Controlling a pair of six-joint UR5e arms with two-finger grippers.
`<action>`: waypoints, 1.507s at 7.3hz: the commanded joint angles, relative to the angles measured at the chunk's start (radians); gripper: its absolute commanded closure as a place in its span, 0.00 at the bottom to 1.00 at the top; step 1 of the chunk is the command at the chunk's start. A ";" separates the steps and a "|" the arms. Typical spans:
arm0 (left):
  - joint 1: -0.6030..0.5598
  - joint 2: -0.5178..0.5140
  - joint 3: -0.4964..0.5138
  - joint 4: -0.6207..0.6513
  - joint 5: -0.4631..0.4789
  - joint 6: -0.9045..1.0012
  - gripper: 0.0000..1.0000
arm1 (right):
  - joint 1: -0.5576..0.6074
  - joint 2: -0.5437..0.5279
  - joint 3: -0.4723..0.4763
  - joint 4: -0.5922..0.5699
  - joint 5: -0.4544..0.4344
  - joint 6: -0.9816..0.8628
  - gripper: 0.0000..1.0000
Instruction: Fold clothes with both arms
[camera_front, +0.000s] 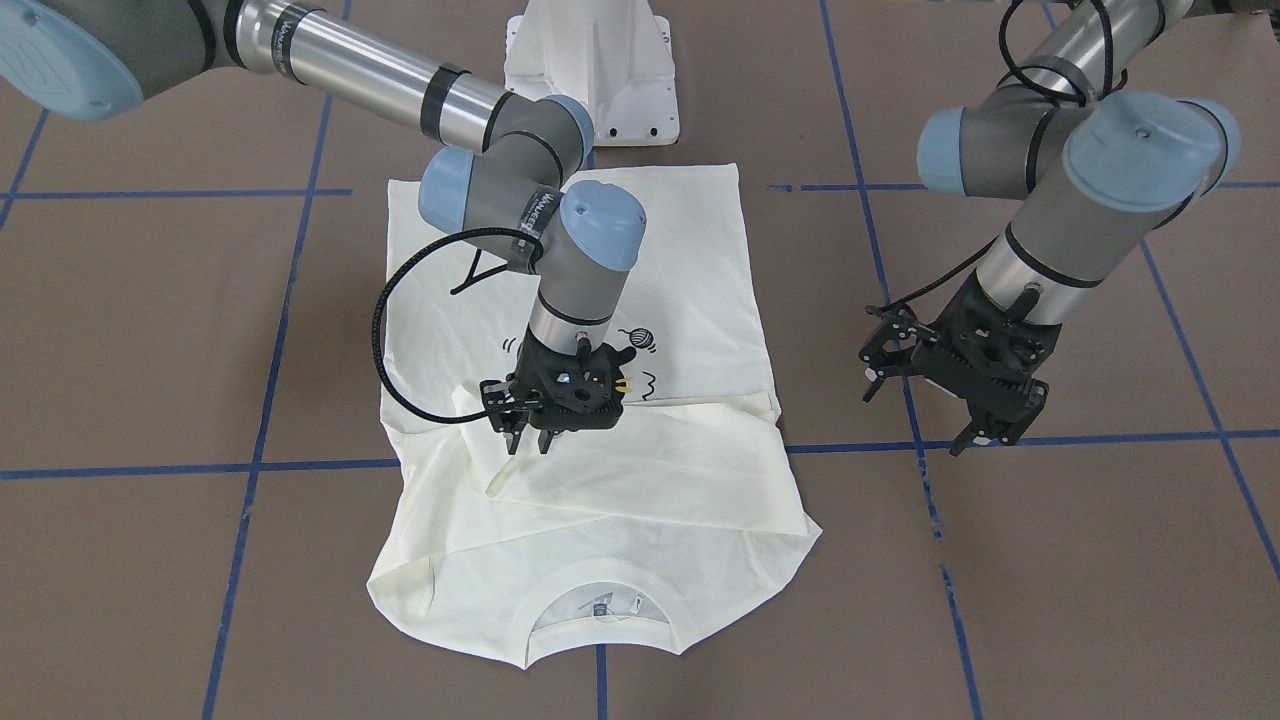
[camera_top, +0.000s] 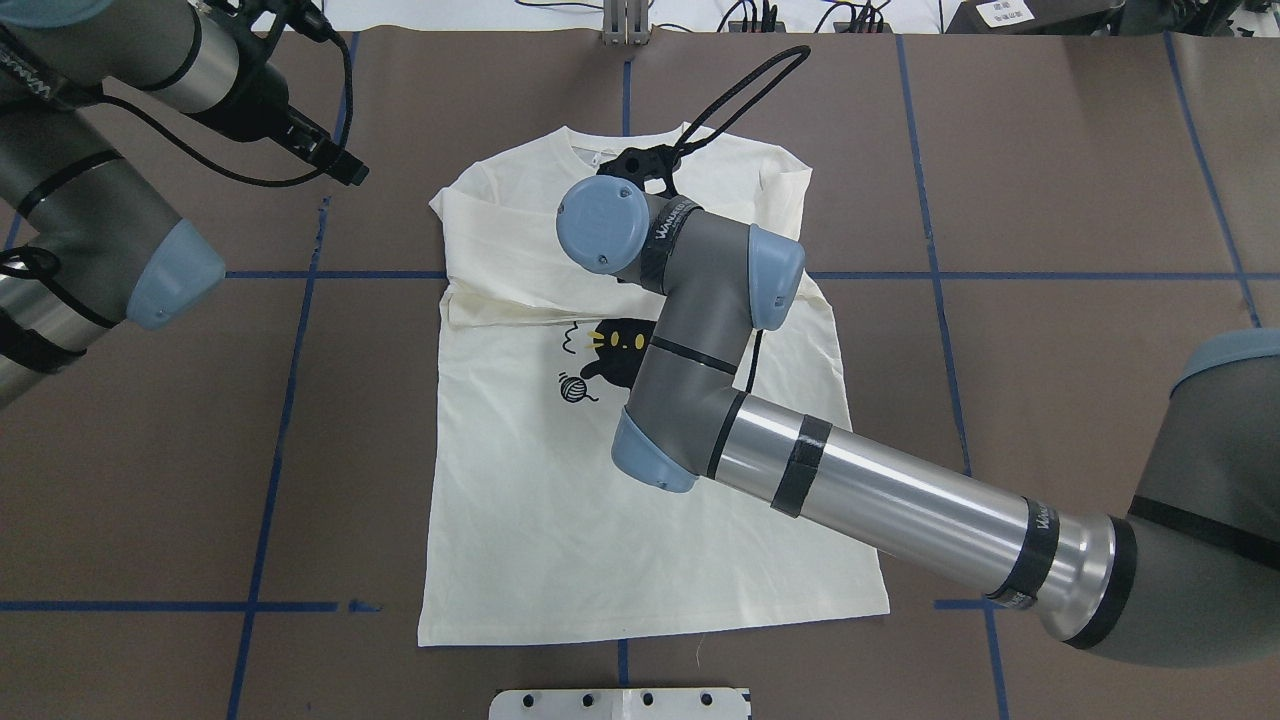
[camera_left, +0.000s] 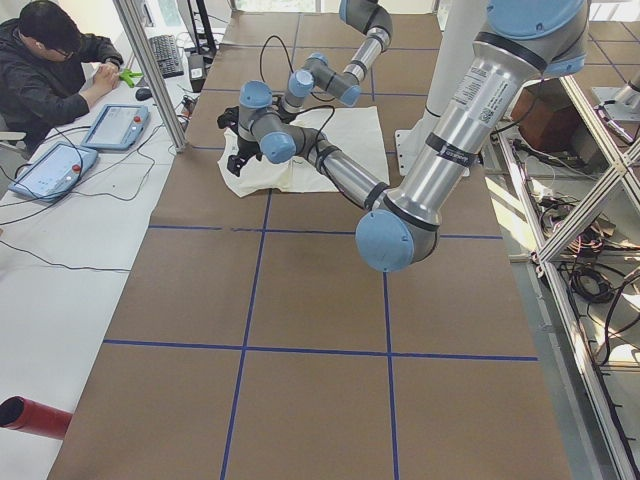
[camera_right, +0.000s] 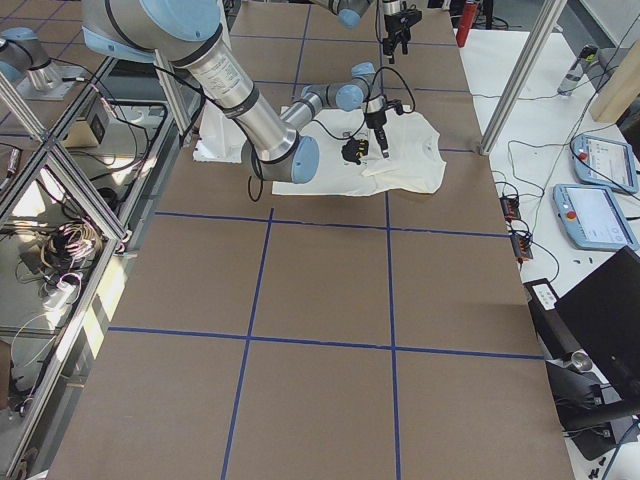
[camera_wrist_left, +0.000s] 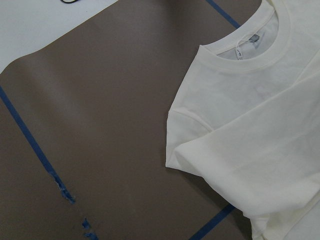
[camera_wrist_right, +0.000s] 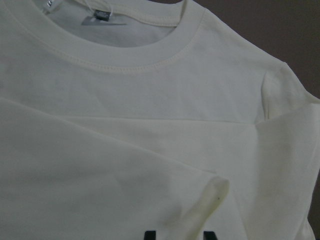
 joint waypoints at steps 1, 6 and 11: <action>0.000 0.000 0.002 0.000 0.000 0.000 0.00 | 0.000 -0.002 -0.019 0.005 0.000 -0.003 0.55; 0.002 0.000 0.000 0.000 0.000 -0.002 0.00 | 0.012 -0.003 -0.011 -0.006 0.002 -0.087 1.00; 0.006 0.000 0.002 -0.041 0.002 -0.069 0.00 | 0.089 -0.195 0.197 0.005 0.020 -0.259 1.00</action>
